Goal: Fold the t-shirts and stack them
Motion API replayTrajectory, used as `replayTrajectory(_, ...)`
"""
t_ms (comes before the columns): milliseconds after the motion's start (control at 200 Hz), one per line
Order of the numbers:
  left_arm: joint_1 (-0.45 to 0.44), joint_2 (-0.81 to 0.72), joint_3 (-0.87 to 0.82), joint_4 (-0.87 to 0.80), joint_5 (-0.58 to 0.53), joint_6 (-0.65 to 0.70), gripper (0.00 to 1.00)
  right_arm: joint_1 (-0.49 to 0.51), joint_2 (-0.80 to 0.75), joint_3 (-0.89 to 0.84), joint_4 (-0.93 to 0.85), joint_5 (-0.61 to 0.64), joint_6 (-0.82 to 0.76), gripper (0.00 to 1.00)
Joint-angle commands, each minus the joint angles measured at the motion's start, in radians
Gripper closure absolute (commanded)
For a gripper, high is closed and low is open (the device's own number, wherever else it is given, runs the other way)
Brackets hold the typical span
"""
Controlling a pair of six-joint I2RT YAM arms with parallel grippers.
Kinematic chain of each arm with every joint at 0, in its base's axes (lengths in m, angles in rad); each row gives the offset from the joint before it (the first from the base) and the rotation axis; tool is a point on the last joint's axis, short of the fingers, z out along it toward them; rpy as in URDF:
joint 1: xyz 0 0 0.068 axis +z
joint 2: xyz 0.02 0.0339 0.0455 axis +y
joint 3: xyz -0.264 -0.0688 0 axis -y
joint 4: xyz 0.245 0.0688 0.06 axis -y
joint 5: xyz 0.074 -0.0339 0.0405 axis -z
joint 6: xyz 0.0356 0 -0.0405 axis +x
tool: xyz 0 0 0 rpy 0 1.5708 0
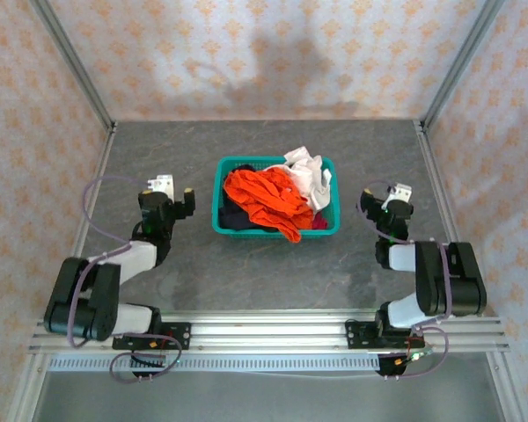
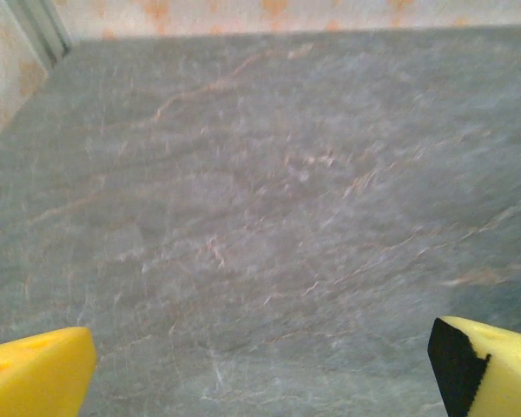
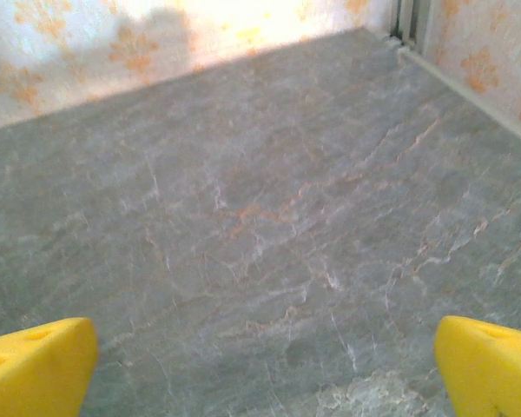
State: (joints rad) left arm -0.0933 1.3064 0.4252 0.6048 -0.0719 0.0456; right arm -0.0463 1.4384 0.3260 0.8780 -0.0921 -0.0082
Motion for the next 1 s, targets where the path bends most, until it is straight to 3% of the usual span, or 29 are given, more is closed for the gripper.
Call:
replayTrajectory(0, -0.032, -0.093, 0.049, -0.131, -0.044, 0.055, 0.00, 0.003, -0.111, -0.002, -0.049, 0.023, 0.004, 0.01)
replayTrajectory(360, -0.183, -0.362, 0.140, -0.459, 0.080, 0.044, 0.00, 0.005, -0.495, 0.207, -0.708, -0.054, 0.167, 0.01)
replayTrajectory(485, -0.222, -0.381, 0.204, -0.622, 0.091, -0.087, 0.00, 0.027, -0.549, 0.279, -0.832, -0.128, 0.182, 0.01)
replayTrajectory(681, -0.230, -0.261, 0.356, -0.896, 0.089, -0.531, 0.00, 0.254, -0.539, 0.393, -0.952, -0.043, 0.080, 0.01)
replayTrajectory(826, -0.235, -0.130, 0.455, -1.012, 0.166, -0.682, 0.00, 0.465, -0.469, 0.460, -0.961, 0.023, 0.020, 0.01)
replayTrajectory(906, -0.240, -0.092, 0.457, -0.985, 0.176, -0.748, 0.05, 0.552, -0.420, 0.493, -0.950, 0.052, 0.019, 0.01)
replayTrajectory(996, -0.241, -0.055, 0.450, -0.935, 0.204, -0.811, 0.21, 0.587, -0.378, 0.505, -0.911, 0.028, 0.058, 0.01)
